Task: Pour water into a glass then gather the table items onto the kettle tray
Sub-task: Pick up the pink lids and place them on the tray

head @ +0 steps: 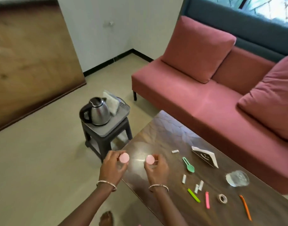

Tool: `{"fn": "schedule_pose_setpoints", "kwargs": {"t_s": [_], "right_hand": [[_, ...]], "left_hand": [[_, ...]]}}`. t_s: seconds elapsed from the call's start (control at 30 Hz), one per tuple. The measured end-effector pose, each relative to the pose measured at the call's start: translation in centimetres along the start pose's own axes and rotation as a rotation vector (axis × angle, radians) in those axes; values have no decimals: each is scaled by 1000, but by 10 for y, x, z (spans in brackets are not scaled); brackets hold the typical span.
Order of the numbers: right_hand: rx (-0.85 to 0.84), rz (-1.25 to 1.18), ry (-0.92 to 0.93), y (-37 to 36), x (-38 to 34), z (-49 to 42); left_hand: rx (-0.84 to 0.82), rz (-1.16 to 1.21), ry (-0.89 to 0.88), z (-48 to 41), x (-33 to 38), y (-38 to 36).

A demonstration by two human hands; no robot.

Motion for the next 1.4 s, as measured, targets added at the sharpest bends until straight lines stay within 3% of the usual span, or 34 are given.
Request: {"fn": "schedule_pose_setpoints", "kwargs": {"t_s": [0.33,0.63,0.87,1.17,1.4], "right_hand": [[-52,-22,27,-125,-83,-13],[-27,43,57,-183,-121,-79],[24,53,-64,-228,-112,-157],[26,51,-279,-284,-68,-250],[4,128,-260,-316,-41,-309]], "left_hand": [[46,-82,43,-99,-70,105],[8,-94,38,-186,-96,118],[-160,-189,26,-280,-108,70],[-437,-729,-222,-396,-134,-26],[-598,-853,-208,-454,-166,-87]]}}
Point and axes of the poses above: each hand's wrist, its own z-axis away from the middle knuckle, its own y-axis out of the back of the hand, x = y × z, the point moved 1 cm from there along -z, towards the middle knuckle, and after that the axes turned 1 degree about x, right-handed, at the moved point
